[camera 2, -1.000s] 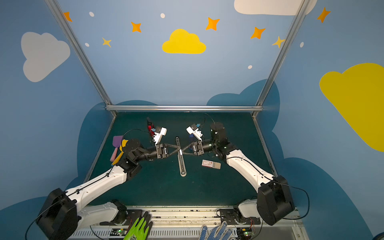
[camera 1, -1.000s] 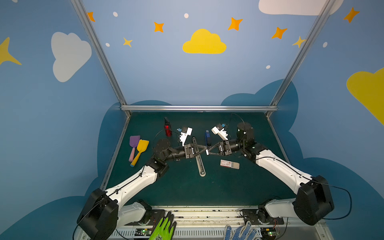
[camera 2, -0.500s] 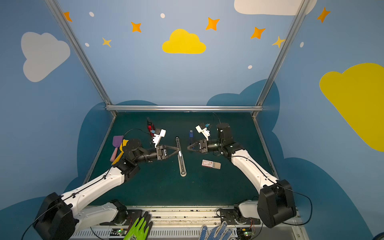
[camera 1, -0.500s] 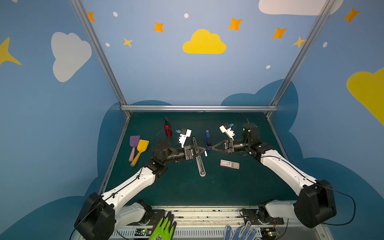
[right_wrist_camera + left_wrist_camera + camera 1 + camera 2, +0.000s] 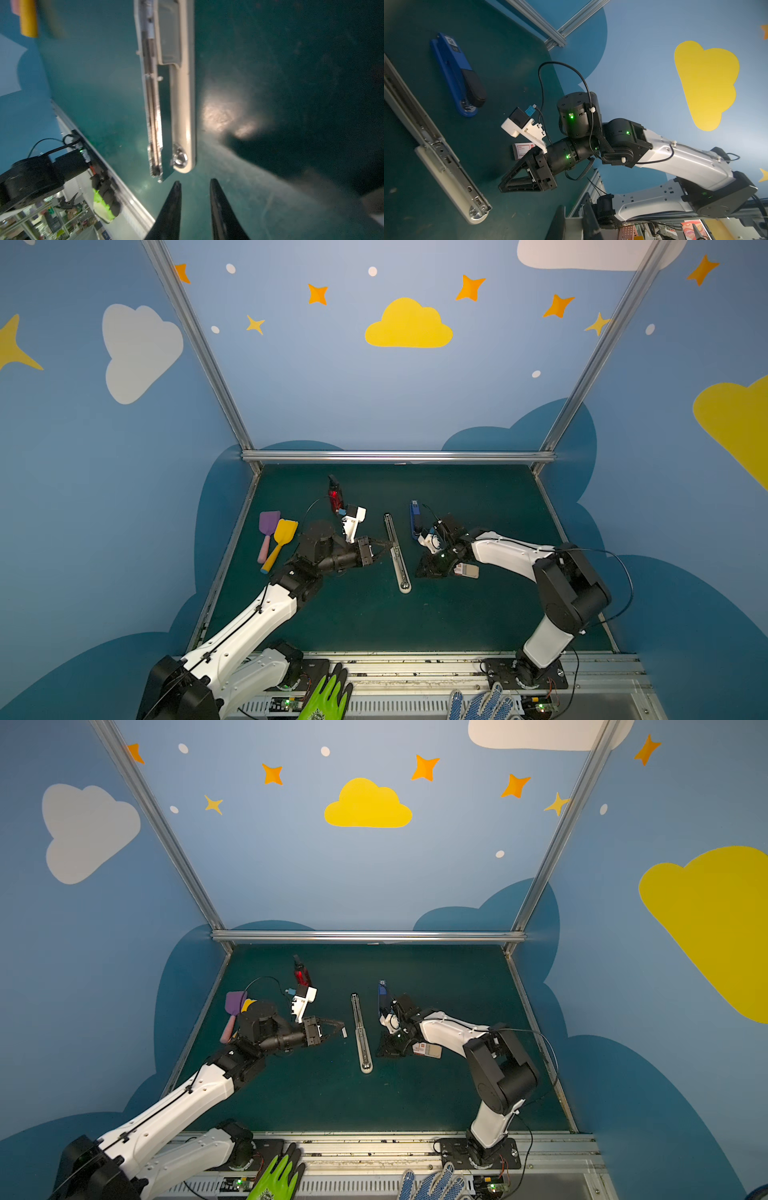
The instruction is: Load the staples into the stapler
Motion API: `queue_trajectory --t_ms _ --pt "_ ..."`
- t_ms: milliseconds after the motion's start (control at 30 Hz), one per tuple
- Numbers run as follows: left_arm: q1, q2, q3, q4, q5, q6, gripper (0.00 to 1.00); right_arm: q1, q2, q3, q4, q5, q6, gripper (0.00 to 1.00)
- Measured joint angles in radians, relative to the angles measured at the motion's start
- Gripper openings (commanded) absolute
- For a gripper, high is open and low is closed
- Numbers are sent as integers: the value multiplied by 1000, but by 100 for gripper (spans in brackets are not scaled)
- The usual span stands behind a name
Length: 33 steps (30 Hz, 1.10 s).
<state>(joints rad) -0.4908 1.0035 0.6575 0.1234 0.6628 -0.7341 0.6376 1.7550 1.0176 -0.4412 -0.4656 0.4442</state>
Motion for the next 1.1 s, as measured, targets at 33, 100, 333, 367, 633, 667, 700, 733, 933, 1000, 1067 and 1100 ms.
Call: queue_trajectory --t_ms 33,100,333,367,633,667,700,733,933,1000,1067,1100 --pt "3 1 -2 -11 -5 2 16 8 21 11 -2 13 1 26" --pt "9 1 -6 -25 -13 4 16 28 57 31 1 24 3 26" --pt "24 1 -7 -67 -40 17 17 79 123 88 37 1 22 25" --pt "25 1 -7 -77 -46 21 17 86 132 98 42 -6 24 25" --pt "28 54 53 -222 -153 67 19 111 181 153 69 -29 30 24" --pt "28 71 70 -245 -171 75 19 106 180 150 71 -29 29 24" --pt "28 89 89 -265 -188 82 19 98 173 142 74 -27 29 24" --pt "26 107 106 -281 -206 88 18 90 161 128 75 -22 29 24" --pt "-9 235 210 -363 -323 117 15 14 2 -19 71 5 27 24" --pt "-28 281 240 -376 -357 127 14 -7 -39 -45 72 10 27 24" --pt "-43 322 268 -394 -383 134 14 -13 -55 -57 79 11 27 24" --pt "-51 343 287 -405 -393 139 18 -13 -56 -60 79 12 27 24"
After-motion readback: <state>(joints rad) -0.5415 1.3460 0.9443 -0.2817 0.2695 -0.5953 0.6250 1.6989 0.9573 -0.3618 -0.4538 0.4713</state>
